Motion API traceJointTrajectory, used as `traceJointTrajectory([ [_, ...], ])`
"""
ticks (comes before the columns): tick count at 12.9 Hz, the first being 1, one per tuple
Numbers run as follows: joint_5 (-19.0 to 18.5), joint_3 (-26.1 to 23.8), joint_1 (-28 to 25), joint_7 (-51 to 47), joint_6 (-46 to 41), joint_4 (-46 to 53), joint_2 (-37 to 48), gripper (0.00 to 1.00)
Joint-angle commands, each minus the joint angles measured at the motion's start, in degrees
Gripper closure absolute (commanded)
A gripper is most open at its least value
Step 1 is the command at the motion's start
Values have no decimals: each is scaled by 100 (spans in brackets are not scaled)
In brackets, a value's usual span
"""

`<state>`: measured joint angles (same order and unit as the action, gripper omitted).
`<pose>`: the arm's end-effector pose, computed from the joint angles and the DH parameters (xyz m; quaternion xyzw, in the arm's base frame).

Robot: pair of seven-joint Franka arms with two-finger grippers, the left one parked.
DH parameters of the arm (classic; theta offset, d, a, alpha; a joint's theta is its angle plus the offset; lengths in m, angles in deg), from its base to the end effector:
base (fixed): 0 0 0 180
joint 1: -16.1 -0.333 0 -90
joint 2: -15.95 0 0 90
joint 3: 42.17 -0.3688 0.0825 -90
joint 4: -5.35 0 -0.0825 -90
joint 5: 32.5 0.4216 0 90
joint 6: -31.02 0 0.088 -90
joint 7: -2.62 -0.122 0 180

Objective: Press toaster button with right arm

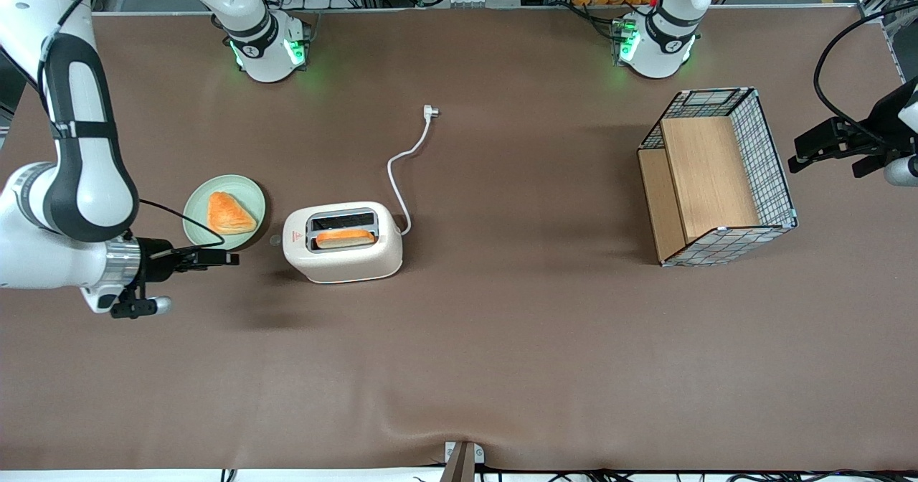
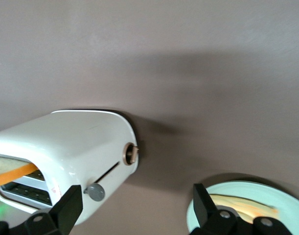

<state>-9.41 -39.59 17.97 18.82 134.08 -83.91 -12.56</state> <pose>0.7188 -0.0125 0.3604 -0.9758 -0.0316 0.0912 0.1963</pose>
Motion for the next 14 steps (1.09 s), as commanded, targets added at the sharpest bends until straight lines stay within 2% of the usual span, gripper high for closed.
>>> traceJointTrajectory([
  [1, -515, -12, -20, 6, -102, 84, 380, 0],
  [4, -542, 76, -46, -3, -154, 75, 880, 0],
  [5, -664, 76, -46, -37, -285, 75, 1091, 0],
  [6, -804, 76, -46, -264, -339, 75, 1294, 0],
  [8, -1383, 41, -81, -608, -522, 75, 1698, 0],
  [12, -1894, -38, -90, -1294, -1313, 31, 2489, 0],
  [14, -2290, -187, -125, -1549, -1621, 22, 2797, 0],
])
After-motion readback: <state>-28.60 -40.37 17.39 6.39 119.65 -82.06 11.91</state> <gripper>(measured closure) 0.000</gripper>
